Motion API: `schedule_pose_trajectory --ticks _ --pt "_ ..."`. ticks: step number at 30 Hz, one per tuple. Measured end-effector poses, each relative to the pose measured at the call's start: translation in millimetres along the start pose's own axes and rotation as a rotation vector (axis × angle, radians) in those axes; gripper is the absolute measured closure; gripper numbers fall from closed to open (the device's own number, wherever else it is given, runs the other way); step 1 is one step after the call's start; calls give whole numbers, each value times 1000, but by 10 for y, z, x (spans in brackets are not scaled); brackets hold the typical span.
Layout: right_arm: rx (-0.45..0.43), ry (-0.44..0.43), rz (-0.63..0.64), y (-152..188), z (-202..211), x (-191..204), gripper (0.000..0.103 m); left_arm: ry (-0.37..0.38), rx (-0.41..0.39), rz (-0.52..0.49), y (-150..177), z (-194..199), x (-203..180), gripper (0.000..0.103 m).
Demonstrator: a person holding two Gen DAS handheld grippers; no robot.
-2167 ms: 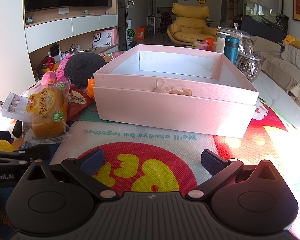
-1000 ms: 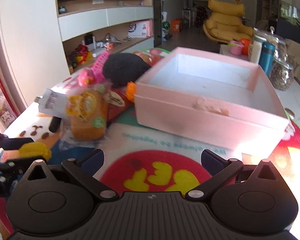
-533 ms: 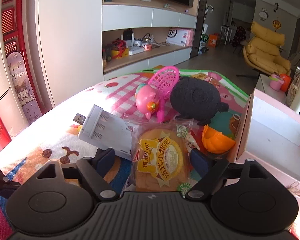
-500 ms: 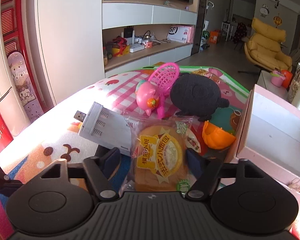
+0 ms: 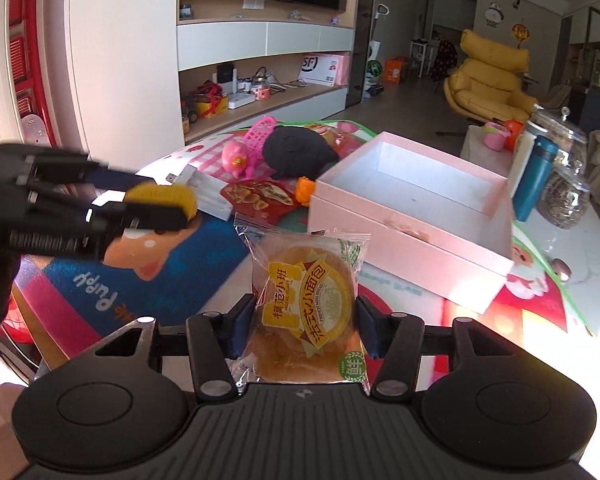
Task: Organize objects
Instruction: 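Carry the corn into the pink box with left tool while right tool grasps the bread bag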
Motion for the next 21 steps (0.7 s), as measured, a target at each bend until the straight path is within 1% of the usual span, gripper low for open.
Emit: schedule_pose_trajectory --ticks 2,4,5,7,8,10,12,14,15,16,18,19,21 --pt "-2 11 -12 47 31 -57 50 40 -23 -2 -291 -317 -149 44" --pt "-2 10 -40 52 3 -109 50 60 -24 14 -510 -714 -251 44" --pt "-4 13 -54 47 -9 -133 50 49 -7 23 -566 -937 -269 44" --pt "-12 15 -76 18 -50 -158 50 -4 77 35 -568 -1358 -284 44" --pt "-15 14 -83 6 -65 -163 50 -13 120 48 -534 -1559 -291 44" --pt "-19 22 -97 -10 -111 -187 50 -9 143 60 -489 -1751 -276 44" --pt "-23 20 -104 -14 -139 -219 50 -8 119 71 -489 -1779 -244 45" --pt "-22 6 -117 -3 -172 -245 52 29 79 110 -477 -1686 -178 45" --pt "-21 1 -116 3 -181 -253 55 49 68 127 -476 -1633 -149 45" --pt "-19 -6 -115 19 -203 -231 56 65 57 145 -467 -1550 -108 45" --pt "-20 -15 -118 30 -218 -240 58 68 29 178 -451 -1367 -20 45" --pt "-23 -18 -121 27 -220 -252 62 66 12 191 -417 -1245 45 45" --pt "-33 -24 -138 7 -195 -286 66 62 -24 199 -327 -984 158 45"
Point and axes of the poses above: each gripper's, at about its wrist camera, not at the fingertips, and z roughly against the way its jaws point, x to its left, y to its underside, the point moved 8 cm from there along -z, roughly the way its jaws point, and after that the axes turned 2 degrees about -y, right-handed, at the moved point
